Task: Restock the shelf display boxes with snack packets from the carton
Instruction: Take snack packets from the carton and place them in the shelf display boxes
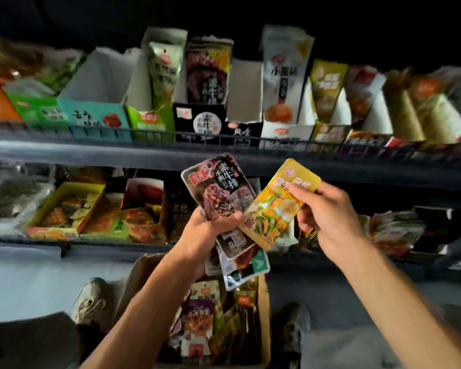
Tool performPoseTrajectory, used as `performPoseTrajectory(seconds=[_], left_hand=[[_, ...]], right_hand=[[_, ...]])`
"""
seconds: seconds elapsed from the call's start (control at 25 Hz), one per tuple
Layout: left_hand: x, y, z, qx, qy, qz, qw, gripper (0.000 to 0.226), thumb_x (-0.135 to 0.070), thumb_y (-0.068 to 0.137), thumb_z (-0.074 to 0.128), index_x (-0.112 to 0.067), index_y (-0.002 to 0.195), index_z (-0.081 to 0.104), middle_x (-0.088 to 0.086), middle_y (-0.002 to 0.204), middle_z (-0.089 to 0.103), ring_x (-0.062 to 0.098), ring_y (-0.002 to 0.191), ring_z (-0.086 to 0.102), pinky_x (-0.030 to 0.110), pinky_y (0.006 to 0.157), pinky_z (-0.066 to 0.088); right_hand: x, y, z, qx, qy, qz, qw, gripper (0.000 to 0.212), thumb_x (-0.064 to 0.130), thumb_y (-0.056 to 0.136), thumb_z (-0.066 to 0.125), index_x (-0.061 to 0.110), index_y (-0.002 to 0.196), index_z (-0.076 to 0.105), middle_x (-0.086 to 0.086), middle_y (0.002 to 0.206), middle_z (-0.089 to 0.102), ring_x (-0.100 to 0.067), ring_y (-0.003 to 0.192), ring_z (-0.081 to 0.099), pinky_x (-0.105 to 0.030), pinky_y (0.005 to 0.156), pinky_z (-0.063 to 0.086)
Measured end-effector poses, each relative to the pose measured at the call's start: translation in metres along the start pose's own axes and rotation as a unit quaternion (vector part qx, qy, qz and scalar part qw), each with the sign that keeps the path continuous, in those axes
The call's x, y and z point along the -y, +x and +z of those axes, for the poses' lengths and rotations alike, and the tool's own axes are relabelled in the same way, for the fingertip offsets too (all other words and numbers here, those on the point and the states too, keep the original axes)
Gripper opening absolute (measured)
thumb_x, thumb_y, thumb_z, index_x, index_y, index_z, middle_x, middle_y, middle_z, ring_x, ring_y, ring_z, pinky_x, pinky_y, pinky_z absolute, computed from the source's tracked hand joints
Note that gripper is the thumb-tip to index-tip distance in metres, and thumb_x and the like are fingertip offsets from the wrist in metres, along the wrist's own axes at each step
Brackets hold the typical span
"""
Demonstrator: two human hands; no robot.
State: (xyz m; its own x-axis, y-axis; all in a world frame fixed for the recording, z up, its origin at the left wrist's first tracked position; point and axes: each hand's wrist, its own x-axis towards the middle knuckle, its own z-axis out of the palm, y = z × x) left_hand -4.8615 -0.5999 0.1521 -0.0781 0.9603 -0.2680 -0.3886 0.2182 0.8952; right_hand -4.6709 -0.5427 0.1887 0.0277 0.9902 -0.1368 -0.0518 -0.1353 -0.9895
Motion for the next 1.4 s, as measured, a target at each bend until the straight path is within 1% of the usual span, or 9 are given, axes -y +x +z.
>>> performPoseTrajectory(seconds=[0.16,0.32,0.52,0.68,0.96,1.08,1.2,1.28,1.4], left_hand=[[-0.024,0.005,0.047,0.048,0.069,0.038,0.996,0.037,-0.004,0.064,0.078,-0.007,0.101,0.071,0.017,0.101,0.075,0.036,0.092,0.072,0.048,0.088,0.056],[-0.037,0.015,0.064,0.027,0.087,0.059,0.994,0.044,-0.006,0.063,0.078,-0.007,0.106,0.067,0.012,0.1,0.076,0.033,0.092,0.073,0.047,0.087,0.055],[-0.065,0.04,0.074,0.012,0.087,0.051,0.995,0.039,0.001,0.076,0.074,-0.009,0.112,0.064,0.01,0.1,0.076,0.029,0.089,0.073,0.035,0.074,0.054],[-0.09,0.058,0.081,0.01,0.092,0.075,0.993,0.04,0.004,0.076,0.074,-0.012,0.111,0.063,0.003,0.093,0.078,0.023,0.085,0.073,0.034,0.073,0.049],[-0.106,0.076,0.068,0.056,0.111,0.084,0.989,0.037,0.003,0.077,0.072,-0.008,0.111,0.065,0.007,0.099,0.077,0.026,0.088,0.074,0.037,0.077,0.055],[-0.099,0.077,0.058,0.072,0.109,0.075,0.989,0.037,0.002,0.074,0.073,-0.009,0.109,0.066,0.006,0.097,0.077,0.023,0.085,0.075,0.033,0.072,0.055],[-0.093,0.083,0.055,0.084,0.093,0.06,0.99,0.049,-0.001,0.066,0.08,-0.007,0.112,0.065,0.01,0.101,0.076,0.03,0.093,0.073,0.048,0.088,0.055],[-0.091,0.086,0.057,0.089,0.089,0.064,0.99,0.056,-0.001,0.061,0.085,-0.006,0.112,0.064,0.013,0.103,0.075,0.034,0.096,0.072,0.054,0.094,0.053],[-0.091,0.091,0.065,0.117,0.093,0.081,0.985,0.042,0.0,0.066,0.083,-0.006,0.104,0.068,0.019,0.103,0.074,0.037,0.093,0.072,0.05,0.088,0.056]], right_hand=[[0.029,0.014,-0.026,-0.056,0.12,0.044,0.99,0.006,0.012,0.085,0.074,0.015,0.08,0.072,0.002,0.057,0.055,-0.007,0.039,0.036,-0.02,0.035,0.032],[0.045,0.023,-0.037,-0.025,0.105,0.048,0.993,0.004,0.016,0.088,0.072,0.015,0.091,0.073,-0.001,0.064,0.061,-0.008,0.042,0.038,-0.022,0.038,0.034],[0.111,0.082,-0.06,-0.131,0.081,-0.118,0.981,0.008,0.019,0.094,0.067,0.017,0.101,0.069,-0.002,0.08,0.07,-0.007,0.048,0.057,-0.025,0.043,0.046],[0.151,0.149,-0.056,-0.183,-0.059,-0.266,0.945,0.006,0.019,0.1,0.056,0.014,0.102,0.059,-0.004,0.089,0.067,-0.004,0.055,0.06,-0.021,0.044,0.047],[0.116,0.225,-0.05,-0.144,-0.366,-0.203,0.897,0.027,0.024,0.089,0.067,0.028,0.116,0.063,0.003,0.106,0.07,-0.019,0.093,0.07,-0.044,0.078,0.059],[0.118,0.217,-0.048,-0.189,-0.321,-0.247,0.895,0.039,0.014,0.088,0.07,0.024,0.124,0.059,0.001,0.119,0.065,-0.017,0.101,0.063,-0.035,0.081,0.056],[0.116,0.168,-0.031,-0.244,-0.235,-0.354,0.872,0.029,0.01,0.09,0.067,0.018,0.116,0.059,0.005,0.108,0.064,-0.013,0.092,0.064,-0.023,0.072,0.051],[0.093,0.128,-0.009,-0.151,-0.225,-0.384,0.883,0.019,0.017,0.091,0.066,0.018,0.109,0.059,0.008,0.097,0.063,-0.006,0.076,0.063,-0.017,0.06,0.051],[0.068,0.082,0.026,0.061,-0.206,-0.238,0.947,0.044,0.05,0.083,0.072,0.028,0.118,0.057,0.012,0.106,0.066,0.002,0.085,0.066,-0.021,0.071,0.057]])
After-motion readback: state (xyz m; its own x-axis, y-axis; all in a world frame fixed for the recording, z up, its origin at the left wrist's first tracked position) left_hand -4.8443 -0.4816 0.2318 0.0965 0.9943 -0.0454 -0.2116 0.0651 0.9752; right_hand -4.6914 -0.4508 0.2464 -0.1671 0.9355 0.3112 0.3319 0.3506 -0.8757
